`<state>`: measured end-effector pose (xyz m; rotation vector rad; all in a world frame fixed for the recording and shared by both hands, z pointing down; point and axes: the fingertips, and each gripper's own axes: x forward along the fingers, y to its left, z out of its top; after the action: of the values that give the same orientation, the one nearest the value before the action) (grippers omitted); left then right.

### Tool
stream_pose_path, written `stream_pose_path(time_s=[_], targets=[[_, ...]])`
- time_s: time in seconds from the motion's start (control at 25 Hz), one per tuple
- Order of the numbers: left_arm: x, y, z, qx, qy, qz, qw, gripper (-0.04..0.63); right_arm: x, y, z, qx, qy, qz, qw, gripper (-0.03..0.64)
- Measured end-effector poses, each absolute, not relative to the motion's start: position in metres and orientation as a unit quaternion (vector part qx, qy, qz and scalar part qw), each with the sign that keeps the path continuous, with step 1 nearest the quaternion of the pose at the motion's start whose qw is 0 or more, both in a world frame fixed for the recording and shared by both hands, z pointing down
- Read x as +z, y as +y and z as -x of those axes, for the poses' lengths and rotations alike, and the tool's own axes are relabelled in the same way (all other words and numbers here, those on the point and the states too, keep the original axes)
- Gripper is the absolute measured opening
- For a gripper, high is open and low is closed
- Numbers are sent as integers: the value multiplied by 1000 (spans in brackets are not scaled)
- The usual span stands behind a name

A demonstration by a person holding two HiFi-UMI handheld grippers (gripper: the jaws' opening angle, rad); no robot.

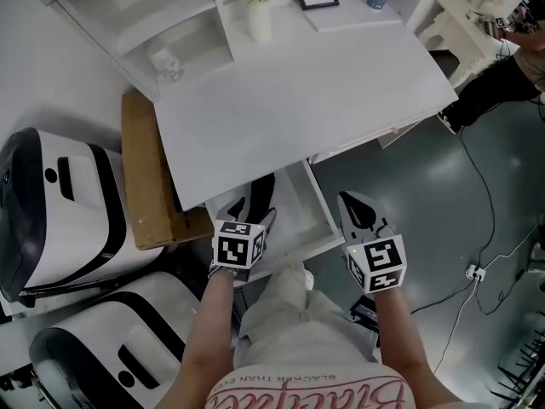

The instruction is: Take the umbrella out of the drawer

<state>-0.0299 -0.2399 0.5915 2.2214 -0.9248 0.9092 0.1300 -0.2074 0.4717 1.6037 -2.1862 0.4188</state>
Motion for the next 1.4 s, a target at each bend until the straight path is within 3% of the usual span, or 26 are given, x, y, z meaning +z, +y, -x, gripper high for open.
stream_pose_path(time_s=[0.44,1.4], targets=[[681,-231,42,414,-325,-777,346,326,501,-232,-131,215,-766,-577,186,8],[801,-233,42,494,-313,-717,380,325,559,-250,-127,263,-739,-583,209,8]])
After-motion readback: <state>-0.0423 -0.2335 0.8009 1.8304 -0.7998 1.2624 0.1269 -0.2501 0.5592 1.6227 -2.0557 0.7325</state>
